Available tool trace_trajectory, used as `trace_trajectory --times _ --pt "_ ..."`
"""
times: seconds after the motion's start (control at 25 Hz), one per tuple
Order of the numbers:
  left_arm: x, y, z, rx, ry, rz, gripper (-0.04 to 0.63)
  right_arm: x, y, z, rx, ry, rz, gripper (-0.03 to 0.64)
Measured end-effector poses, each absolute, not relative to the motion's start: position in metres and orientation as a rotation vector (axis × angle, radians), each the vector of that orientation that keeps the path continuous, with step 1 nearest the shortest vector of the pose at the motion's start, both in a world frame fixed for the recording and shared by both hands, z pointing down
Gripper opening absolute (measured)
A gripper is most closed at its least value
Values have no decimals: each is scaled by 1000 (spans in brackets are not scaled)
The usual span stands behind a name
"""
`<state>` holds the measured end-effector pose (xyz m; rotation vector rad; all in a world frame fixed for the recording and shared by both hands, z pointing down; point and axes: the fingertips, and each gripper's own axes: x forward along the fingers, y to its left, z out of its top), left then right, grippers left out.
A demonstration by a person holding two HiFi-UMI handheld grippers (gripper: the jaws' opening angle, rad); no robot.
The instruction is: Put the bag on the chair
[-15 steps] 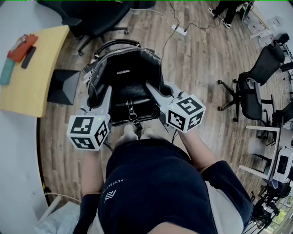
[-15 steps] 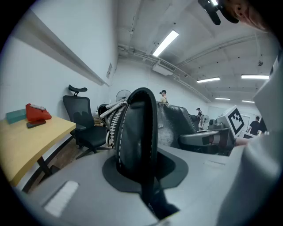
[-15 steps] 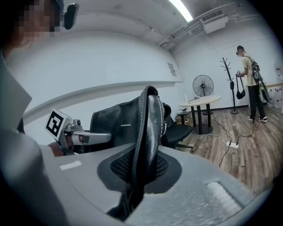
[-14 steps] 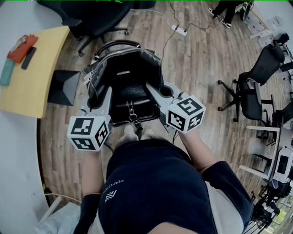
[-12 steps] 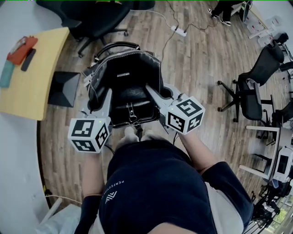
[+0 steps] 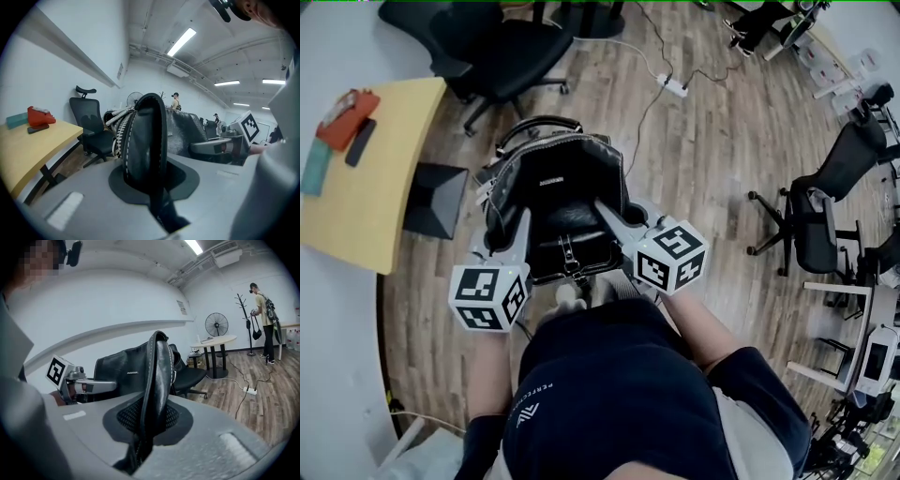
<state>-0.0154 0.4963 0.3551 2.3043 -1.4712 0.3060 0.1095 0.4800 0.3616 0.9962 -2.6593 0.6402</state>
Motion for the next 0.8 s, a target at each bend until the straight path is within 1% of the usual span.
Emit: trace_trajectory --times 0.2,0.6,0.8 --pt "1 450 358 2273 -1534 299 60 125 429 364 928 -2687 636 32" --pt "30 316 366 2140 -1675 262 60 150 279 370 740 -2704 606 31" --pt "51 265 370 2084 -1706 248 60 170 223 373 690 -2689 604 31"
